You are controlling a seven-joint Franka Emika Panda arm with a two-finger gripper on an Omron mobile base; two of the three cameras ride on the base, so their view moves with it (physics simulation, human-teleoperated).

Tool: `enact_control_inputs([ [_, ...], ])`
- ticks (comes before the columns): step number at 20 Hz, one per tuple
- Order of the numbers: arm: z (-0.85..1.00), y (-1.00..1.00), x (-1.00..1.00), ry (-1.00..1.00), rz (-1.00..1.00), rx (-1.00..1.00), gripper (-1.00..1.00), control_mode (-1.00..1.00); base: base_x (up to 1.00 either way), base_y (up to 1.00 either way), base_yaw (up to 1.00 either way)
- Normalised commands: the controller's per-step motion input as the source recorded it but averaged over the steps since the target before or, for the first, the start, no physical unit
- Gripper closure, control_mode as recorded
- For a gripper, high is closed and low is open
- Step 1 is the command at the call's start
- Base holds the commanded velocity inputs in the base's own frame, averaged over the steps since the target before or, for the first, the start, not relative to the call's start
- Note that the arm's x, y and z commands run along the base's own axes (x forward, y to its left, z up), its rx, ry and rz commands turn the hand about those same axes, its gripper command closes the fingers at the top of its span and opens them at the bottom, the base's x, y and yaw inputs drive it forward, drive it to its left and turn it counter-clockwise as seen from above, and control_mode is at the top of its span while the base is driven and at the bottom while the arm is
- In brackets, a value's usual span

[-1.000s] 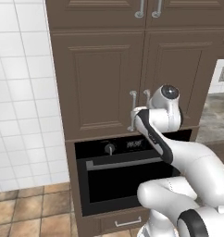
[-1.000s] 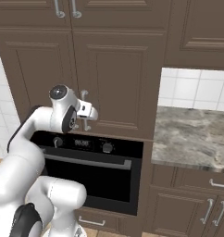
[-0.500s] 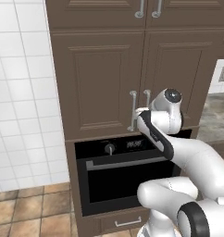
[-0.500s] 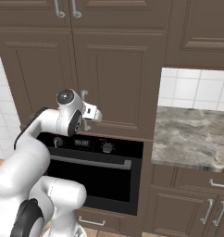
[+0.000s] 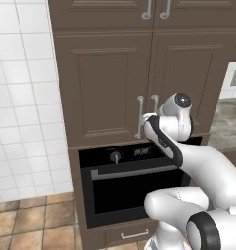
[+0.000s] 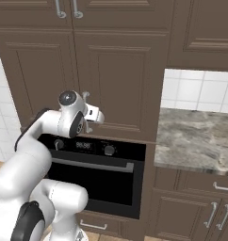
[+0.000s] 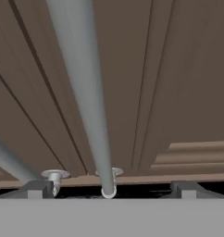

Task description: Open the cabinet. Pick the sponge and place it next to the sink. Then close the cabinet.

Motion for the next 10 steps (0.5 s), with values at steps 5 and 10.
enact_control_inputs([
  [5,0.0,0.0,0.28,0.0,0.06,0.0,-1.0,-1.0,0.0,0.0,0.0],
  [10,-0.01,0.0,0.32,-0.02,0.06,0.01,-1.0,-1.0,0.0,0.0,0.0],
])
